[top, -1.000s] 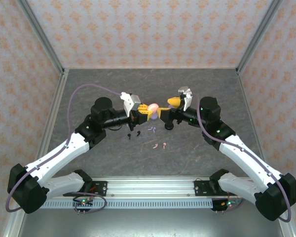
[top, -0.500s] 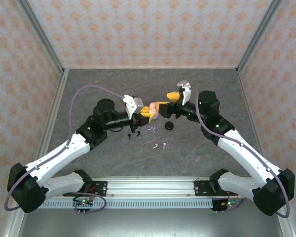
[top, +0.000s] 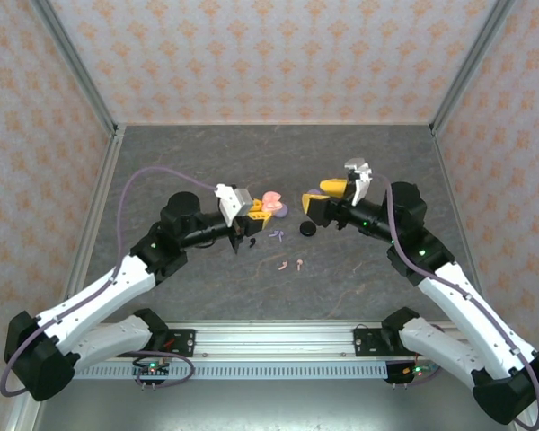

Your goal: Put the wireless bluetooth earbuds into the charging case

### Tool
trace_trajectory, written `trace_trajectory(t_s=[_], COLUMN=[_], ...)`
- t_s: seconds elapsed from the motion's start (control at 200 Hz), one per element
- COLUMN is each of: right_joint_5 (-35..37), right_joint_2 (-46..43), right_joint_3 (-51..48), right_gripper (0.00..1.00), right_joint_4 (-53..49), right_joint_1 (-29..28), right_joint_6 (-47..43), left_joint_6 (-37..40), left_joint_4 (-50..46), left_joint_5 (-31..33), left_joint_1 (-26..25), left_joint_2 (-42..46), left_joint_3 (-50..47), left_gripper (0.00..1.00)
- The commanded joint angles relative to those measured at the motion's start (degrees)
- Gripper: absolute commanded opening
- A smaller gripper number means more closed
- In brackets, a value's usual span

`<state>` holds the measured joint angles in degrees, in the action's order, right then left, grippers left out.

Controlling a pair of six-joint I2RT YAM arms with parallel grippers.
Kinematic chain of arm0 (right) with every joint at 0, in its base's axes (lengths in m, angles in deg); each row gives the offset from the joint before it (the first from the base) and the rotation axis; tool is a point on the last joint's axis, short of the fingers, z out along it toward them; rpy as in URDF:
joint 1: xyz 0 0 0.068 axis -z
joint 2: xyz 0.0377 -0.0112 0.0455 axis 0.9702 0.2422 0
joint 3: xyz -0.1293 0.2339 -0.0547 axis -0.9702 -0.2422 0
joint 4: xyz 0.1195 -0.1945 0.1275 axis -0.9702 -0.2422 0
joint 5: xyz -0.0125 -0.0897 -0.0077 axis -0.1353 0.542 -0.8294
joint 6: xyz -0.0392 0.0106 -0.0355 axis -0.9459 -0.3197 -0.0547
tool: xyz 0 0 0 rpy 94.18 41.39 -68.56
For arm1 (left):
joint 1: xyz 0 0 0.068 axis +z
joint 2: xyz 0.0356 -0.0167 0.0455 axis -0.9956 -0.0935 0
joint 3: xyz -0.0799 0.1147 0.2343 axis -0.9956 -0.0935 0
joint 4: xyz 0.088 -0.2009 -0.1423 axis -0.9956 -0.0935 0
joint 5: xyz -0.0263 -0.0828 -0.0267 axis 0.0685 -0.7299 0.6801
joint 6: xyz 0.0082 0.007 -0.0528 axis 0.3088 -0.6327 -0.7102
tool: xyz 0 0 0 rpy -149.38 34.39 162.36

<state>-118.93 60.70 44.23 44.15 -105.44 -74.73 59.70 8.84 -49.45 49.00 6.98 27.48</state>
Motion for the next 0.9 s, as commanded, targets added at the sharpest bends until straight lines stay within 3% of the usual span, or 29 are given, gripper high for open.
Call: trace_trajectory(t_s=[0.0,0.14,0.315,0.666,0.896], right_joint_5=[3.65,3.75,6.62,8.18,8.65], right_joint_2=[3.02,8.63,17.56,35.06,40.05], right_joint_3=[-3.31,-6.27,-6.03,-0.7,1.48], right_gripper=[0.67,0.56,0.51,0.34,0.31], right_joint_4=[-9.34,-10.62,-11.59,-12.28,-13.05], right_joint_1=[0.18,-0.65,-5.97,-15.21,-16.16], right_joint_6=[3.73,8.46,9.07,8.27,8.06], left_joint_6=[2.61,0.29,-4.45,-4.4,-4.12], left_joint_4=[1.58,4.43,8.2,6.17,4.79], left_joint_5=[3.63,4.78,4.44,4.18,3.6], left_joint_1=[-0.25,2.37,6.83,7.33,7.41], left_joint_2=[3.92,8.4,12.03,11.81,11.26], left_joint_3=[-2.19,-6.02,-9.56,-7.86,-6.85], left_gripper=[0.0,0.0,0.0,0.0,0.0])
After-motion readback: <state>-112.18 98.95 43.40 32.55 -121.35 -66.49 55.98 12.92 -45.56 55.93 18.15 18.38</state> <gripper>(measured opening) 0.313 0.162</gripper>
